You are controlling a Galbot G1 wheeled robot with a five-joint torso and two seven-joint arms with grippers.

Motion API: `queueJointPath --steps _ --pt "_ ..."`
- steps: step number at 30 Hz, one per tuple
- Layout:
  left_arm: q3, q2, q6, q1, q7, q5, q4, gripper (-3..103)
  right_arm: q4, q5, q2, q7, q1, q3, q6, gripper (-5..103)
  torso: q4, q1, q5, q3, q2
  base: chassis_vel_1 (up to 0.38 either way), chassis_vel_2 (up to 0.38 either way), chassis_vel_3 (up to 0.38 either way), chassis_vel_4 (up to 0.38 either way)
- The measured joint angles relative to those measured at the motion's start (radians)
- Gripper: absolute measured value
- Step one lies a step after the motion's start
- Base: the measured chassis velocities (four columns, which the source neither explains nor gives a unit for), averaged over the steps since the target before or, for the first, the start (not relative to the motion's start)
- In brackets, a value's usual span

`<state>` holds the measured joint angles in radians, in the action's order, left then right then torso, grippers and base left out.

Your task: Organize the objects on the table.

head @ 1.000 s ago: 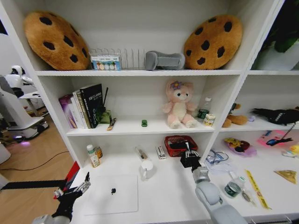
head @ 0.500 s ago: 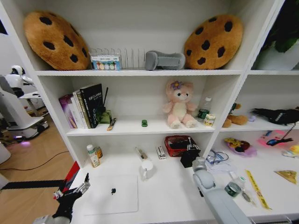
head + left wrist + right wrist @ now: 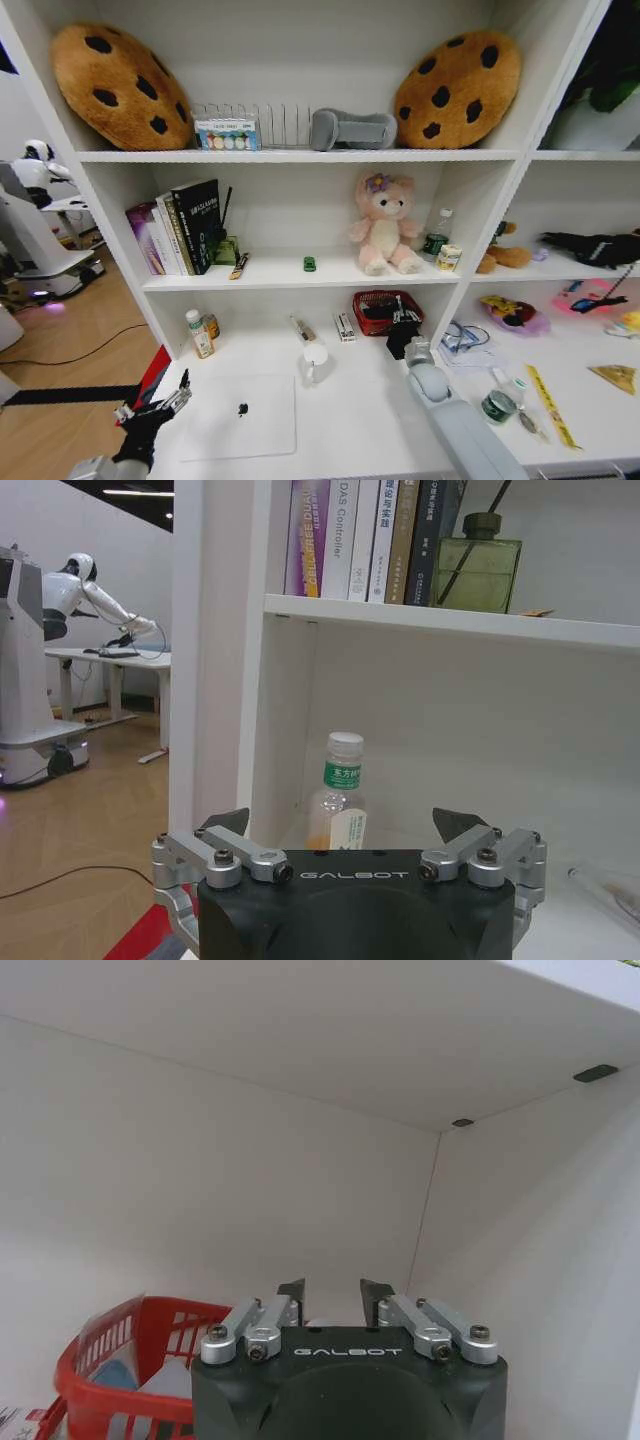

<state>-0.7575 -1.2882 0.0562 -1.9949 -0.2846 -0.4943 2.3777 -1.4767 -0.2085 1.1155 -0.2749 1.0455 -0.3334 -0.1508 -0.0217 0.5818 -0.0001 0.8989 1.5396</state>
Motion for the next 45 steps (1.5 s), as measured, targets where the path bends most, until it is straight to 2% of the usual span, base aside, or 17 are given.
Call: queueJointPath --steps 1,6,8,9,12,13,14,15,18,22,27,29,31,34,36,42,45 --pt "0.000 0.000 0.000 0.000 0.000 0.000 0.000 100 0.000 0.000 0.000 0.000 0.000 0.000 0.000 33 0.0000 0.000 0.0000 0.000 0.000 0.000 0.000 0.000 0.000" --pt "0.001 -0.006 -0.002 -0.001 0.002 0.003 0.000 100 -0.046 0.002 -0.001 -0.002 0.048 -0.016 0.003 55 0.0000 0.000 0.0002 0.000 0.000 0.000 0.000 0.000 0.000" --pt "0.002 -0.009 -0.003 -0.001 0.003 0.004 0.000 100 -0.064 0.002 -0.003 -0.003 0.059 -0.021 0.004 55 0.0002 0.000 0.0002 0.000 0.000 0.000 0.000 0.000 0.000" --pt "0.005 -0.015 -0.004 -0.001 0.004 0.005 0.001 100 -0.120 -0.002 -0.015 -0.004 0.093 -0.030 0.007 66 0.0005 0.000 0.0002 0.000 0.000 0.000 0.000 0.000 0.000" --pt "0.008 -0.018 -0.005 0.000 0.005 0.010 0.001 100 -0.167 -0.002 -0.025 -0.004 0.126 -0.037 0.009 71 0.0005 0.000 0.0001 0.000 0.000 0.000 0.000 0.000 0.000" --pt "0.013 -0.023 -0.007 0.001 0.006 0.014 0.000 100 -0.244 -0.003 -0.035 -0.001 0.181 -0.047 0.018 77 -0.0004 0.000 0.0001 0.000 0.000 0.000 0.000 0.000 0.000" --pt "0.017 -0.027 -0.009 0.002 0.008 0.017 0.000 100 -0.312 -0.003 -0.037 0.000 0.234 -0.056 0.027 82 -0.0001 0.000 -0.0001 0.000 0.000 0.000 0.000 0.000 0.000" --pt "0.017 -0.027 -0.009 0.002 0.008 0.017 0.000 100 -0.312 -0.003 -0.037 0.000 0.234 -0.056 0.027 82 -0.0001 0.000 -0.0001 0.000 0.000 0.000 0.000 0.000 0.000" --pt "0.019 -0.030 -0.014 0.002 0.014 0.019 0.000 100 -0.438 -0.013 -0.027 0.000 0.348 -0.080 0.051 97 0.0000 0.000 0.0001 0.000 0.000 0.000 0.000 0.000 0.000" --pt "0.018 -0.030 -0.020 -0.001 0.019 0.020 0.001 100 -0.551 -0.023 0.004 0.000 0.471 -0.106 0.078 100 0.0003 0.000 0.0000 0.000 0.000 0.000 0.000 0.000 0.000" --pt "0.017 -0.030 -0.024 0.000 0.022 0.020 0.000 100 -0.583 -0.015 0.035 -0.007 0.581 -0.137 0.094 100 -0.0001 0.000 0.0000 0.000 0.000 0.000 0.000 0.000 0.000" --pt "0.017 -0.030 -0.026 0.001 0.023 0.020 -0.002 100 -0.584 -0.037 0.043 -0.021 0.606 -0.146 0.114 100 0.0000 0.000 0.0000 0.000 0.000 0.000 0.000 0.000 0.000" --pt "0.022 -0.032 -0.030 0.003 0.023 0.023 -0.006 100 -0.581 -0.113 0.054 -0.049 0.628 -0.165 0.180 100 -0.0001 0.000 0.0000 0.000 0.000 0.000 0.000 0.000 0.000" --pt "0.028 -0.034 -0.035 0.001 0.025 0.028 -0.009 100 -0.568 -0.186 0.054 -0.071 0.627 -0.176 0.242 100 0.0000 0.000 0.0001 0.000 0.000 0.000 0.000 0.000 0.000" --pt "0.031 -0.036 -0.039 -0.002 0.026 0.033 -0.011 100 -0.537 -0.266 0.037 -0.089 0.599 -0.183 0.311 100 0.0002 0.000 0.0001 0.000 0.000 0.000 0.000 0.000 0.000" --pt "0.025 -0.033 -0.040 -0.004 0.026 0.033 -0.011 100 -0.490 -0.352 0.014 -0.117 0.547 -0.183 0.391 100 0.0002 0.000 0.0001 0.000 0.000 0.000 0.000 0.000 0.000" --pt "0.023 -0.033 -0.040 -0.004 0.026 0.033 -0.011 100 -0.480 -0.359 0.013 -0.120 0.540 -0.182 0.397 100 0.0002 0.000 0.0001 0.000 0.000 0.000 0.000 0.000 0.000"
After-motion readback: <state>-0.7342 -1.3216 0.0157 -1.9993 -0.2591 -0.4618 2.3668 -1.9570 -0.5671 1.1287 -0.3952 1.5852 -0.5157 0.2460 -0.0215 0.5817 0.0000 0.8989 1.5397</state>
